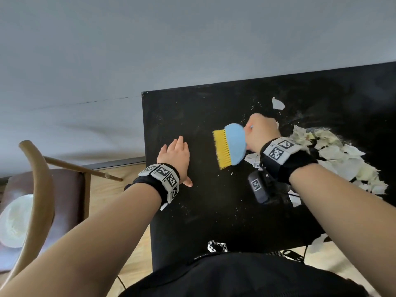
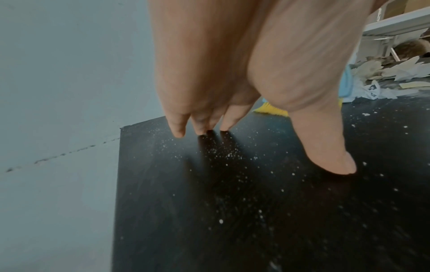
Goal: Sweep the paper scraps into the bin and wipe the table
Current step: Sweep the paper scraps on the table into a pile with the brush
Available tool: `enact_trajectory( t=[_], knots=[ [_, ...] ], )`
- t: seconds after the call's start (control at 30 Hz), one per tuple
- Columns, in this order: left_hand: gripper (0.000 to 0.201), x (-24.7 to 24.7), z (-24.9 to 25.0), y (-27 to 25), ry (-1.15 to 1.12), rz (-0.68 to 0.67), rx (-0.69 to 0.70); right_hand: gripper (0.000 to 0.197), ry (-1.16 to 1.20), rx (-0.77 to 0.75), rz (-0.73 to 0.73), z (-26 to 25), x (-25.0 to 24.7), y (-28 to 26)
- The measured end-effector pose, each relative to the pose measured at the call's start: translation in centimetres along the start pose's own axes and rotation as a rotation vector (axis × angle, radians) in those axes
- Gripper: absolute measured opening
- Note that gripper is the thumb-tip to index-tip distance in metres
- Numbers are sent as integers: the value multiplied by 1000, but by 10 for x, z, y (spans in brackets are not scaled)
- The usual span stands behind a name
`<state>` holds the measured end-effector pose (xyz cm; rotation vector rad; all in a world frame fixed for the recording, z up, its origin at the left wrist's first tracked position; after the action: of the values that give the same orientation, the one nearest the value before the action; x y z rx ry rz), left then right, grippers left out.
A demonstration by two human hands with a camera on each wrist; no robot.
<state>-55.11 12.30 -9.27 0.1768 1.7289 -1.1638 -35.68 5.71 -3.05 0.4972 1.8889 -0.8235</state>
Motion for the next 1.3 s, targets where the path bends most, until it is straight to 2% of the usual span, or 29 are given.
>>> enact_trajectory(
  t=[0.07, 0.13, 0.23, 0.3, 0.33, 0.47, 0.57, 0.63, 0.7, 0.77, 0.83, 0.9, 0.97, 1.03, 1.1, 1.2, 1.23, 1.3],
  knots=[
    [125, 3, 1, -2, 6, -1, 5, 17, -21, 3, 87, 5, -19, 0],
    [126, 4, 2, -4, 9, -1, 11, 17, -13, -58, 114, -5, -26, -9],
    [128, 5, 3, -7, 8, 1, 17, 15, 111, -170, -40, -28, -9, -33],
    [128, 5, 3, -9, 18, -1, 24, 14, 84, -206, -163, -32, 9, -48],
    [128, 5, 3, -10, 23, -2, 30, 15, 49, -194, -169, -28, 13, -49],
    [128, 12, 2, -16, 25, 1, 48, 19, -56, -44, 38, 6, -6, -32],
    [129, 17, 2, -21, 36, 6, 67, 20, -8, -55, 148, 9, -22, -36],
    [130, 19, 2, -24, 48, 12, 84, 16, 75, -147, 102, -6, -15, -51],
    [131, 22, 1, -28, 56, 16, 91, 13, 140, -219, -36, -20, 8, -67],
    [131, 26, -2, -32, 61, 18, 93, 14, 116, -225, -138, -24, 26, -78],
    [131, 30, -6, -37, 62, 16, 91, 16, 70, -163, -79, -15, 25, -76],
    [132, 35, -11, -43, 60, 11, 81, 18, 0, -93, 72, -4, 10, -70],
    [134, 40, -14, -48, 47, 6, 63, 17, 5, -89, 140, -5, -3, -70],
    [136, 44, -17, -53, 37, -1, 52, 14, 89, -161, 105, -23, -4, -79],
    [138, 47, -20, -59, 41, -11, 41, 11, 159, -244, -22, -46, 12, -93],
    [139, 56, -24, -70, 64, -46, 6, 10, 186, -286, -240, -63, 45, -105],
    [140, 59, -25, -73, 65, -57, -12, 11, 171, -277, -253, -60, 51, -102],
    [140, 66, -23, -80, 49, -63, -47, 11, 112, -218, -175, -44, 50, -87]
  ],
)
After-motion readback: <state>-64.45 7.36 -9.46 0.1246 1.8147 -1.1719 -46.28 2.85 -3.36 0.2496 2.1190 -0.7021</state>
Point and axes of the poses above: each hand's wrist, its own y-axis towards the middle knuckle, its own x-axis out of the palm, z = x × y, the point moved 4 cm from there along y, towards the middle knuckle, and after that the axes turned 5 degrees about x, right-handed, at the moved point
